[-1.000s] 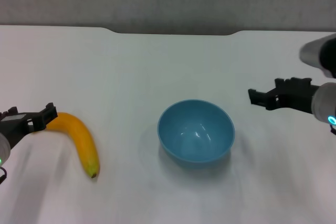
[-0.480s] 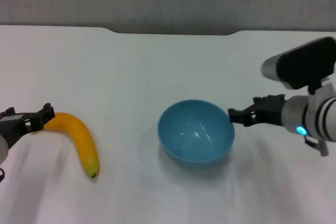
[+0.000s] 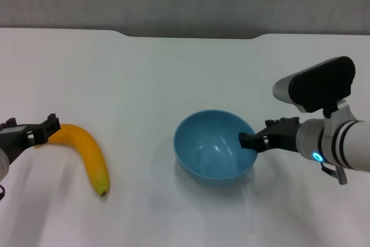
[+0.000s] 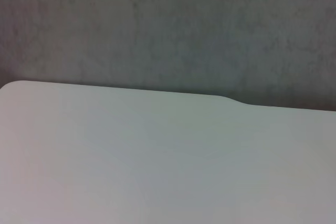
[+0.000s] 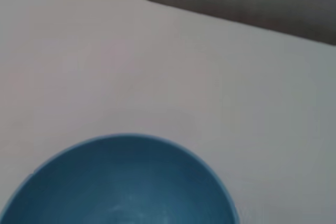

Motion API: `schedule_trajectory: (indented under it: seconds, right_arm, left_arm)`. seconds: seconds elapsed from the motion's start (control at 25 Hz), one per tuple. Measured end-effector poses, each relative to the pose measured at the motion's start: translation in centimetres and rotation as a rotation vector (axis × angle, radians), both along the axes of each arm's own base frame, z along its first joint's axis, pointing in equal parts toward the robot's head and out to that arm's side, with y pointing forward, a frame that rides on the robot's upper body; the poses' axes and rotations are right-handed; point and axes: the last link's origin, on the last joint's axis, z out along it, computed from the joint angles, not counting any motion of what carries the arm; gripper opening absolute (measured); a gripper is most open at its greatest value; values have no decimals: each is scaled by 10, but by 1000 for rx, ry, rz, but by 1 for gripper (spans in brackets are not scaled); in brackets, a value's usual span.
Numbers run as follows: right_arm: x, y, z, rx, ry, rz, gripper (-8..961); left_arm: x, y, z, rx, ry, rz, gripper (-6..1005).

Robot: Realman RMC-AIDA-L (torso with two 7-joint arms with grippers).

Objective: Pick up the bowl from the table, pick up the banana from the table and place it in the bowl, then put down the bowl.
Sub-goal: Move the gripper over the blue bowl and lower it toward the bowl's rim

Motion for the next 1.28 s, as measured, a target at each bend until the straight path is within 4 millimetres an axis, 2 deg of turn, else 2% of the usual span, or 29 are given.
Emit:
schedule_trajectory:
  seconds: [0.2,1.08,1.28]
  right_arm:
    - [12,-1,-2,1,-8,-34,733]
    - [19,-4,-16,-1,31,-39,728]
    - [21,-4,-17,-3,23,-38,676]
  left_arm:
    - [1,1,-1,-2,1,-3,856]
    - [3,1,-2,-10,8,-12,857]
    - [3,1,-2,-10,8,-12,856]
